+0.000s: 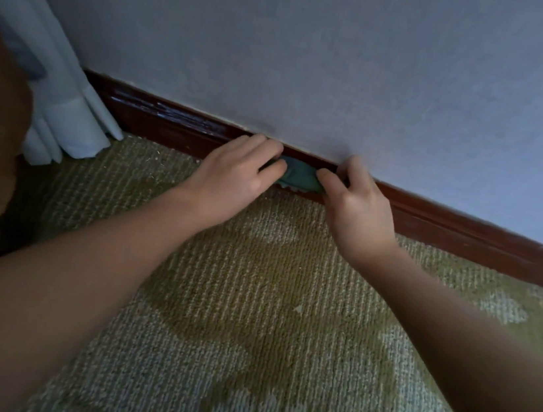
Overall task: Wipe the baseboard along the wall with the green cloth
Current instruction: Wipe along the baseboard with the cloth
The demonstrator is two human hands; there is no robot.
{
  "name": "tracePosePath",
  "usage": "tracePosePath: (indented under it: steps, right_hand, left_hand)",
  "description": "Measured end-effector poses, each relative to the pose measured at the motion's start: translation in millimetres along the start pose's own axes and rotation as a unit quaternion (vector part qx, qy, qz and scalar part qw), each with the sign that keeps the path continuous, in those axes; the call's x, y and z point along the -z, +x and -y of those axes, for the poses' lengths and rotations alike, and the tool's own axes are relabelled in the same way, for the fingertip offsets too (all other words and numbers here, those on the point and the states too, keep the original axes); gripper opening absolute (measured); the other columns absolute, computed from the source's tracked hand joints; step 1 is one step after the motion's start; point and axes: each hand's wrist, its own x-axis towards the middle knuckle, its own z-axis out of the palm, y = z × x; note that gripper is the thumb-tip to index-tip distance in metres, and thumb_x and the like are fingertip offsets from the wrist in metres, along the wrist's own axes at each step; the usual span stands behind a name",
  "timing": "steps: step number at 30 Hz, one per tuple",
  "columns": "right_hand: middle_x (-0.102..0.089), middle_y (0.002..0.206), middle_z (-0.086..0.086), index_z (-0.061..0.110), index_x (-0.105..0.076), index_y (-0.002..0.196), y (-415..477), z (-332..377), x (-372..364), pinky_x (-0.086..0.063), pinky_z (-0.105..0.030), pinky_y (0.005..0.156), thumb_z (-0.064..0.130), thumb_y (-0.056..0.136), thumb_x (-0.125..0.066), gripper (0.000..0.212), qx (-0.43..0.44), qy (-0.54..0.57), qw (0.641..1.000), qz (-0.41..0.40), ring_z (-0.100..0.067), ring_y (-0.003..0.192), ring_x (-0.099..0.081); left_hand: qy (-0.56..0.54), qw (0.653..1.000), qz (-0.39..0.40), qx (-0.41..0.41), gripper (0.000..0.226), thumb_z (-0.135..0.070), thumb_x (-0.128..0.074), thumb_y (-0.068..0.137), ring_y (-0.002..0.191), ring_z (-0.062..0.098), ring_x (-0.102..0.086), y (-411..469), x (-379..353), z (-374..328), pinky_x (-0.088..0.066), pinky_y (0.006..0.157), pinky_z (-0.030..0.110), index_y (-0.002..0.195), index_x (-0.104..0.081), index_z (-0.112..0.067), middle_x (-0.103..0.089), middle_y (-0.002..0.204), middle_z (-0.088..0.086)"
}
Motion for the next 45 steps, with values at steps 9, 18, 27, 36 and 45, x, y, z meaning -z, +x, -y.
tracePosePath:
  steps: [9, 18, 27, 36, 45]
  right_hand:
    - [-0.054, 0.090, -0.028, -0.008, -0.064, 0.095, -1.0, 8.9, -3.0, -0.050, -0.039, 0.045, -0.016, 0.068, -0.065, 0.028, -0.023, 0.077, 0.996, -0.044, -0.041, 0.075, -0.056]
    - [-0.057, 0.080, -0.024, -0.005, -0.065, 0.090, -14.1, 15.4, -11.2, -0.043, -0.034, 0.050, -0.008, 0.065, -0.073, 0.027, 0.007, 0.050, 0.998, -0.034, -0.036, 0.071, -0.056]
    - [-0.057, 0.074, -0.022, -0.007, -0.064, 0.078, 5.0, 9.9, -12.5, -0.044, -0.031, 0.040, -0.016, 0.065, -0.068, 0.017, 0.012, 0.025, 0.998, -0.055, -0.033, 0.066, -0.058]
    - [-0.057, 0.074, -0.022, -0.007, -0.063, 0.076, -3.3, -6.0, -9.1, -0.042, -0.031, 0.039, -0.014, 0.069, -0.065, 0.010, 0.015, 0.012, 0.998, -0.061, -0.033, 0.064, -0.057]
    - [-0.058, 0.084, -0.023, -0.005, -0.067, 0.090, -2.3, 2.8, -17.0, -0.048, -0.034, 0.046, -0.015, 0.069, -0.066, 0.023, -0.008, 0.061, 0.994, -0.087, -0.036, 0.072, -0.057]
  left_hand:
    - [0.024, 0.997, -0.054, 0.041, 0.018, 0.016, -0.066, 0.071, 0.084, 0.033, -0.048, -8.7, -1.8, -2.4, -0.047, 0.060, 0.040, 0.088, -0.067, 0.011, -0.062, 0.085, 0.024]
    - [-0.003, 0.998, -0.036, 0.058, 0.028, 0.019, -0.063, 0.068, 0.084, 0.031, -0.036, -26.4, -6.1, -4.8, -0.048, 0.058, 0.042, 0.095, -0.065, 0.011, -0.059, 0.088, 0.026]
    - [-0.024, 0.999, -0.008, 0.047, 0.038, -0.012, -0.036, 0.089, 0.077, 0.036, -0.059, -6.5, -6.5, 5.6, -0.039, 0.056, 0.034, 0.097, -0.065, 0.011, -0.059, 0.088, 0.027]
    - [-0.069, 0.995, -0.011, 0.070, 0.021, -0.012, -0.047, 0.093, 0.081, 0.030, -0.055, 7.3, -19.2, -6.5, -0.038, 0.066, 0.028, 0.095, -0.062, 0.002, -0.061, 0.093, 0.019]
    - [-0.005, 0.999, 0.005, -0.053, 0.037, -0.005, -0.033, 0.098, 0.071, 0.029, -0.057, 2.1, -10.1, 10.2, -0.042, 0.061, 0.034, 0.090, -0.066, 0.009, -0.065, 0.086, 0.020]
